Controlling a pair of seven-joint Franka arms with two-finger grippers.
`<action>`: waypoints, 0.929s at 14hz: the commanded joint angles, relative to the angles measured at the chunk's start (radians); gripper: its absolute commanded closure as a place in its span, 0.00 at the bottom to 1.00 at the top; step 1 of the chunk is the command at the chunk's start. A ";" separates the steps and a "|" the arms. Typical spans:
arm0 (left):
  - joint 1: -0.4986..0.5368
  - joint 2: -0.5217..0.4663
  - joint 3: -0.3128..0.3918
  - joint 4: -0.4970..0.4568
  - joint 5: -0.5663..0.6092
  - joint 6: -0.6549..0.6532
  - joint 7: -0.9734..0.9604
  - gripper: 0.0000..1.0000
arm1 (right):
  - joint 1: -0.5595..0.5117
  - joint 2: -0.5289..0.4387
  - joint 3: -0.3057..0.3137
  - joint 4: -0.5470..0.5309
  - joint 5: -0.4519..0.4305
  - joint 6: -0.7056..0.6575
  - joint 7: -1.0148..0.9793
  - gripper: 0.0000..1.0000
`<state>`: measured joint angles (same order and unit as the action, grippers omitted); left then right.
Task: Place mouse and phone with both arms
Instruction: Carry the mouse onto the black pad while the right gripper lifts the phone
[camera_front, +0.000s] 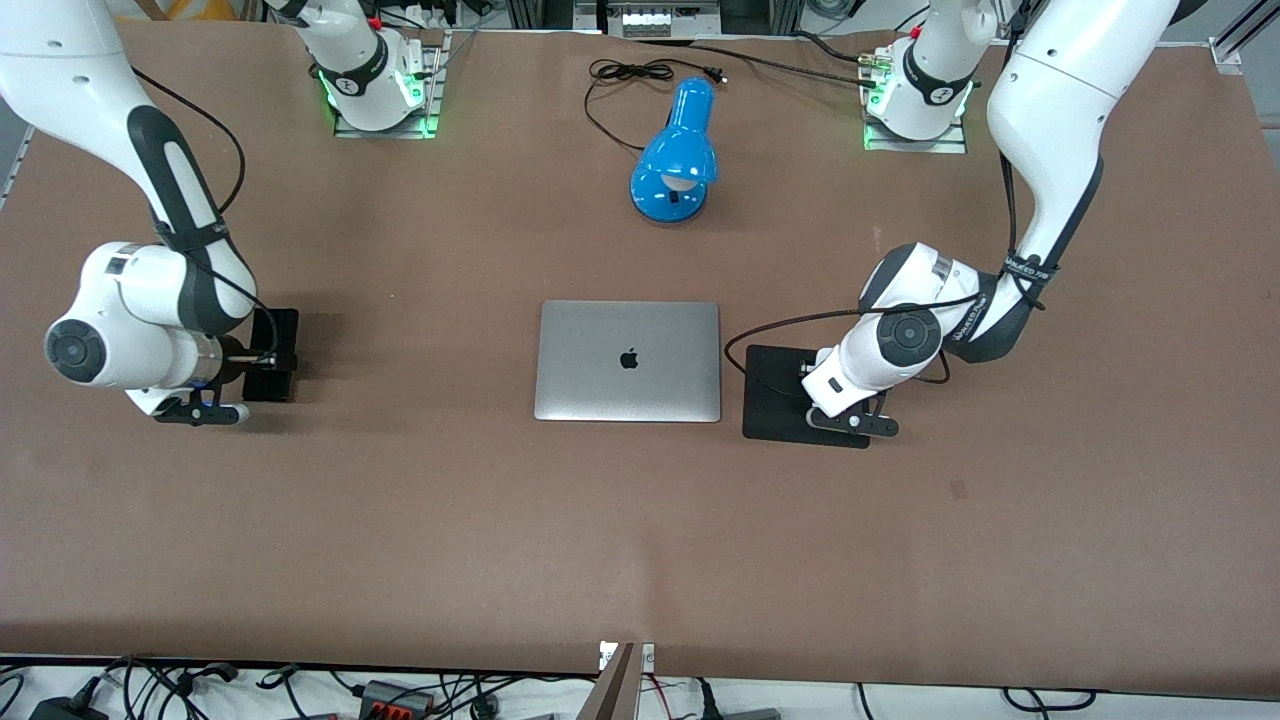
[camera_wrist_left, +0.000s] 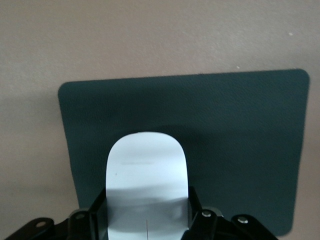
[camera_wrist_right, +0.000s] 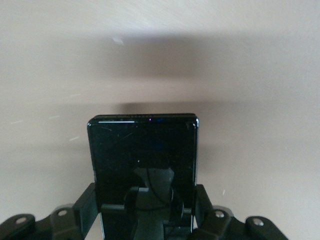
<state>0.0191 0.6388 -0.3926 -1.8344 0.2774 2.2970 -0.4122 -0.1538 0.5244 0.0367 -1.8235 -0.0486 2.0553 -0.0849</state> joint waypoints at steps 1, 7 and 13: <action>-0.007 0.010 -0.002 -0.002 0.035 0.021 -0.060 0.56 | 0.010 -0.020 0.066 0.090 0.003 -0.099 0.005 0.72; -0.014 0.012 0.000 -0.002 0.037 0.021 -0.095 0.00 | 0.193 0.051 0.103 0.148 0.064 -0.005 0.212 0.71; 0.018 -0.079 -0.002 0.021 0.035 -0.080 -0.100 0.00 | 0.375 0.121 0.101 0.150 0.052 0.086 0.375 0.70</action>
<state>0.0217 0.6373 -0.3918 -1.8181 0.2807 2.2853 -0.4886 0.1956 0.6260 0.1443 -1.7007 0.0032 2.1446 0.2652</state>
